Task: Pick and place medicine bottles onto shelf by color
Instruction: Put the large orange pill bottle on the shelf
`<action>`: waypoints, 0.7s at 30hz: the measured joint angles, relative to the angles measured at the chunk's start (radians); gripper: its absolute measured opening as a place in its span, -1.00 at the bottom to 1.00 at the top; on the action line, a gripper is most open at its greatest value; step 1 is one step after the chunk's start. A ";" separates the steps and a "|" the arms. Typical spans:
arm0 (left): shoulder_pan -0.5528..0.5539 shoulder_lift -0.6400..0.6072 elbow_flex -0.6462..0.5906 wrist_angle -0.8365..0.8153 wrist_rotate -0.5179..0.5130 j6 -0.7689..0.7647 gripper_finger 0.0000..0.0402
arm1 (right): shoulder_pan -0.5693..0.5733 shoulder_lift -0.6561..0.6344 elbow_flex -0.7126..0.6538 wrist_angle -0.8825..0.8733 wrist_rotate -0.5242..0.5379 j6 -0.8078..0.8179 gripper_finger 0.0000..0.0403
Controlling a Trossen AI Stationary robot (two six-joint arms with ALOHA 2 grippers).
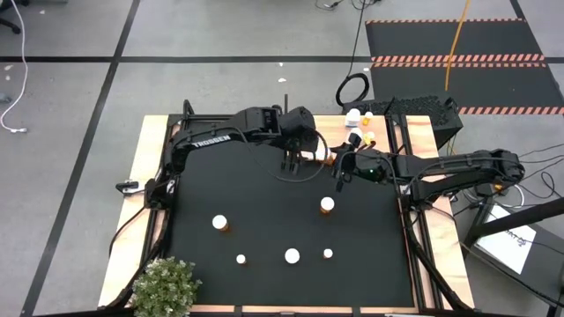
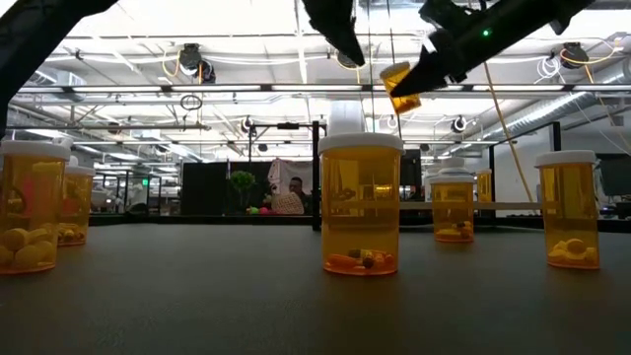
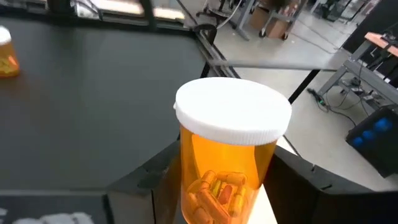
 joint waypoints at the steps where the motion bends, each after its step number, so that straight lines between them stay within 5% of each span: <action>1: 0.004 0.000 0.000 -0.012 0.020 -0.015 0.63 | 0.000 -0.018 0.000 -0.016 -0.002 0.004 -0.06; 5: 0.029 0.000 -0.053 -0.022 0.082 -0.065 0.59 | 0.000 -0.075 -0.004 -0.037 -0.041 0.022 -0.05; 13: 0.021 -0.012 -0.329 0.281 0.096 -0.125 0.51 | 0.000 -0.168 -0.124 0.123 -0.052 0.011 -0.05; 21: -0.009 -0.018 -0.455 0.531 0.107 -0.229 0.51 | 0.000 -0.228 -0.178 0.208 -0.071 -0.013 -0.04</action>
